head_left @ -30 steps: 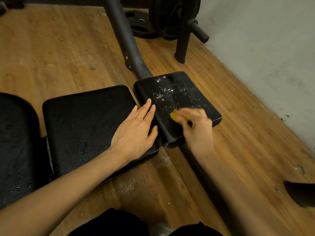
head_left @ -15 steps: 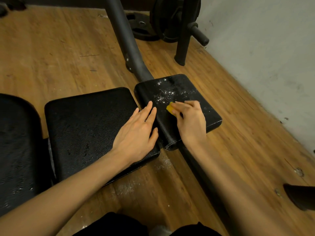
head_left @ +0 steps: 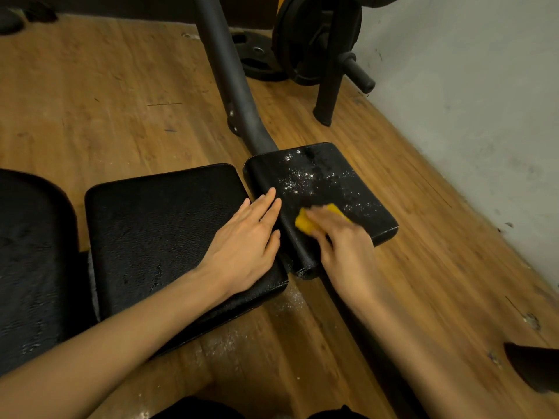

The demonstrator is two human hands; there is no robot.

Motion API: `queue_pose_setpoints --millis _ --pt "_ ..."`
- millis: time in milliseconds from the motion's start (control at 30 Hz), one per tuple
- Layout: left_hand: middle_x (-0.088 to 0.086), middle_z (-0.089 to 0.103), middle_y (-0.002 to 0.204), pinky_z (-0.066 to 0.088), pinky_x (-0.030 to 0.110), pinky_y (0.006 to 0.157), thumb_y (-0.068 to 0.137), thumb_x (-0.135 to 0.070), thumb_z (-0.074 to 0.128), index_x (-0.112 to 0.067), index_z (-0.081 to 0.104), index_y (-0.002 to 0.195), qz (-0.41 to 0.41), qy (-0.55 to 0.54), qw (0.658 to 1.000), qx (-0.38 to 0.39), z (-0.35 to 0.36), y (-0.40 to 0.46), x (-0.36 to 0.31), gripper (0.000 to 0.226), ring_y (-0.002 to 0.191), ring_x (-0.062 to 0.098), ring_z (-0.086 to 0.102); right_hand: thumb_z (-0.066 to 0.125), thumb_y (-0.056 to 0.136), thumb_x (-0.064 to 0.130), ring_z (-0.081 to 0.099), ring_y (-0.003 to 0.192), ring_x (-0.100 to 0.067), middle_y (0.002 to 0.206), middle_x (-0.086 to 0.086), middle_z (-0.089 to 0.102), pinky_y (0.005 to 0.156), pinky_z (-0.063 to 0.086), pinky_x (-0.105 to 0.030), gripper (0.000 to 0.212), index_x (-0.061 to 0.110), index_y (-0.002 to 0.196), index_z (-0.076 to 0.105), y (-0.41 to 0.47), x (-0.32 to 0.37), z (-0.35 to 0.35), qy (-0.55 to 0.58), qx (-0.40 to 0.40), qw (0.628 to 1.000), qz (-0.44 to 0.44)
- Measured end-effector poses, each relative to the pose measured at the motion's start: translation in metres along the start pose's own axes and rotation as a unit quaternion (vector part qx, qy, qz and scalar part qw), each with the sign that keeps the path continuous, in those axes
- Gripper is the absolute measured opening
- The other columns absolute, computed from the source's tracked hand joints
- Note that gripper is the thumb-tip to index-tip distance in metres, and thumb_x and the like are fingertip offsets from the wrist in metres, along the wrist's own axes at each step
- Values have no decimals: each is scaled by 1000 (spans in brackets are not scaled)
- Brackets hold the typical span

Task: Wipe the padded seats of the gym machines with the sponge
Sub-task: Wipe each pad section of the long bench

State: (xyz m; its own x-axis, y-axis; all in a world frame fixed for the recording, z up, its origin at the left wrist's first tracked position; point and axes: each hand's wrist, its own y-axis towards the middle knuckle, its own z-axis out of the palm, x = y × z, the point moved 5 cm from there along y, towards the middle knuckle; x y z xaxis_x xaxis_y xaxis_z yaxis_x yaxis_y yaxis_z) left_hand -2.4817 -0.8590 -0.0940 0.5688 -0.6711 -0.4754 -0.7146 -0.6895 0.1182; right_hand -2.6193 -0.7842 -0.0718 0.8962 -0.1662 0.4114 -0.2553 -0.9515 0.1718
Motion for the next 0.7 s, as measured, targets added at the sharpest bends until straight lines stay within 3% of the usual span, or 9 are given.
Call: queue_pose_setpoints --millis 133,300,400,500,567,700 --pt "5 7 164 -4 25 120 104 -32 32 -11 14 155 -13 31 999 -22 -5 14 19 58 151 14 8 60 93 14 41 135 -8 131 8 60 122 12 -35 33 21 124 65 -23 -9 1 55 -23 998 -1" --pt "5 5 164 -3 25 120 104 -33 30 -11 12 156 -18 38 999 -30 -4 16 19 59 150 13 8 48 101 21 45 134 -17 142 1 52 114 32 -34 36 21 135 56 51 -2 22 -41 -29 998 22" --pt "5 5 164 -6 23 118 104 -32 31 -12 12 156 -19 38 999 -33 -4 15 19 59 150 13 8 34 100 32 48 130 -19 145 0 46 107 39 -33 45 23 141 47 41 3 27 -76 -26 995 65" --pt "4 4 164 -8 20 116 104 -32 32 -13 11 156 -19 33 999 -37 -4 16 21 59 150 12 6 38 95 25 54 125 -23 137 -5 55 104 47 -40 45 18 136 54 -6 22 29 -70 7 997 -26" --pt "4 3 164 -8 21 116 104 -32 32 -13 11 156 -19 31 999 -36 -4 16 20 59 150 12 6 47 94 18 53 127 -19 134 -3 59 111 40 -39 40 17 132 58 5 7 22 -33 -2 998 -49" --pt "4 5 164 -8 21 116 104 -31 31 -12 12 156 -20 29 998 -42 -5 16 19 58 150 12 7 52 97 12 45 134 -15 138 2 56 122 12 -42 37 21 133 57 58 -29 7 -17 -43 995 90"
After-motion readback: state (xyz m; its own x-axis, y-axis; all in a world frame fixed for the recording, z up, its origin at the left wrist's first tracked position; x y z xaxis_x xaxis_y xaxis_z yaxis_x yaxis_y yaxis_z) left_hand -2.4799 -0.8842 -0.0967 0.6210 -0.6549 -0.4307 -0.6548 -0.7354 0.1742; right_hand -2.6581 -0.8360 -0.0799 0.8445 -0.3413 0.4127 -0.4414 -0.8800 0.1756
